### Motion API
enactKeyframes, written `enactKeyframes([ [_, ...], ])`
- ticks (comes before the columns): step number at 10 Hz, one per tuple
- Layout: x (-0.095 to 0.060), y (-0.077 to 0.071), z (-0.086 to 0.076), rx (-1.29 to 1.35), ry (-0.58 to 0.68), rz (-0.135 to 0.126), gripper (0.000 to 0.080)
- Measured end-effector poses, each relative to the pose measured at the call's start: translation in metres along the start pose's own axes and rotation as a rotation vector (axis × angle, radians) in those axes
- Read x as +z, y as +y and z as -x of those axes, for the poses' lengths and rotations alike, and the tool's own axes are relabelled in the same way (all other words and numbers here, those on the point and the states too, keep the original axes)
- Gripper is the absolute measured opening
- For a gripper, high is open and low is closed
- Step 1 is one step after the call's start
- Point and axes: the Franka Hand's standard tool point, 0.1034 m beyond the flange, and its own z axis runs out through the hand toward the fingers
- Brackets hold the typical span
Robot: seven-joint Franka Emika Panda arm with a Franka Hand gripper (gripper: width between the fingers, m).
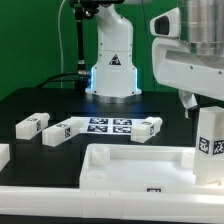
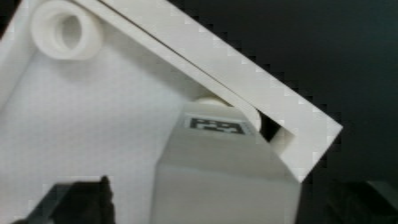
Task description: Assemble desk
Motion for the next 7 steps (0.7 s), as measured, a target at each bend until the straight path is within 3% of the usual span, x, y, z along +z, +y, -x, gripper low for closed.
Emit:
enactKeyframes([
  [2, 0.0017, -0.0036, 0.0056, -0.215, 0.009, -0.001, 0.0646],
  [7, 0.0016, -0.0073, 0.0102, -0.574, 0.01, -0.006, 0.0649],
])
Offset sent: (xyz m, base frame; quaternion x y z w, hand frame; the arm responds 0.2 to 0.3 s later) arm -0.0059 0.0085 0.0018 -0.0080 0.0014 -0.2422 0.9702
